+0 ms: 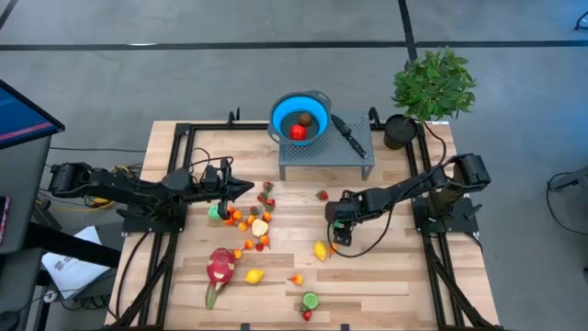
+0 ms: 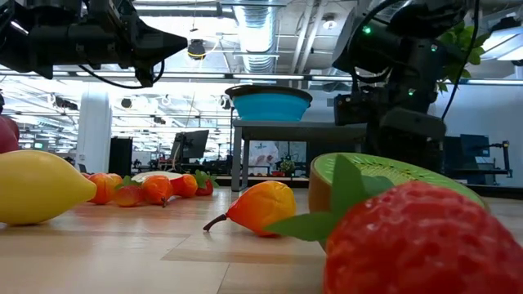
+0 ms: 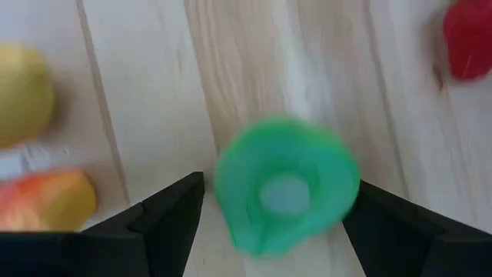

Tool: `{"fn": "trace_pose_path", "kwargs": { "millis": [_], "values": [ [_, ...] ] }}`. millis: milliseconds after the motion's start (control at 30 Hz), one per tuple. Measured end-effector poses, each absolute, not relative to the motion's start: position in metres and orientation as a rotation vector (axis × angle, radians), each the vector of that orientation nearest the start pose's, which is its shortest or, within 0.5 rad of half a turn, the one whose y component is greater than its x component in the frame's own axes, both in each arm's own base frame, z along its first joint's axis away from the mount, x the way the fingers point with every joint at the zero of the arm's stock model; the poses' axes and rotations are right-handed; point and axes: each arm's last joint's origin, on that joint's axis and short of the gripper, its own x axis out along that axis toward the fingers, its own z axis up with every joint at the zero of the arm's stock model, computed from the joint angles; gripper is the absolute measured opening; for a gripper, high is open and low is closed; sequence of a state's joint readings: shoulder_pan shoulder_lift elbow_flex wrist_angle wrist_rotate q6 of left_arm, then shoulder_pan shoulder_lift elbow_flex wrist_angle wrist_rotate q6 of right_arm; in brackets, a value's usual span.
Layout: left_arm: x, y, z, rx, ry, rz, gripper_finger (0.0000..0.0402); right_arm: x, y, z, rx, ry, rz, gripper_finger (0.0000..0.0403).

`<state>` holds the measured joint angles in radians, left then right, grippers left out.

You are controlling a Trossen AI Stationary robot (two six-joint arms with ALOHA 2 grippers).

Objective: Pick & Place Fruit
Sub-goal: Put the right green pear into the strainer bowl

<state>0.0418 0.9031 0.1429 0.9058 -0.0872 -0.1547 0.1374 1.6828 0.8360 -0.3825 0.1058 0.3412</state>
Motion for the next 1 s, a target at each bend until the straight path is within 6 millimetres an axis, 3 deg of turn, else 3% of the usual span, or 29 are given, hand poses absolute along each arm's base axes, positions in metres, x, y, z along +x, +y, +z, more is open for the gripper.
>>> {"fn": "trace_pose_path", "kwargs": {
  "millis": [1000],
  "values": [
    [0.1707, 0.0096, 0.1993, -0.157, -0.155, 0.116, 0.0001, 0.2899, 0.0295, 0.1321, 0.177, 1.188, -0.171, 0.0285]
  ]
}}
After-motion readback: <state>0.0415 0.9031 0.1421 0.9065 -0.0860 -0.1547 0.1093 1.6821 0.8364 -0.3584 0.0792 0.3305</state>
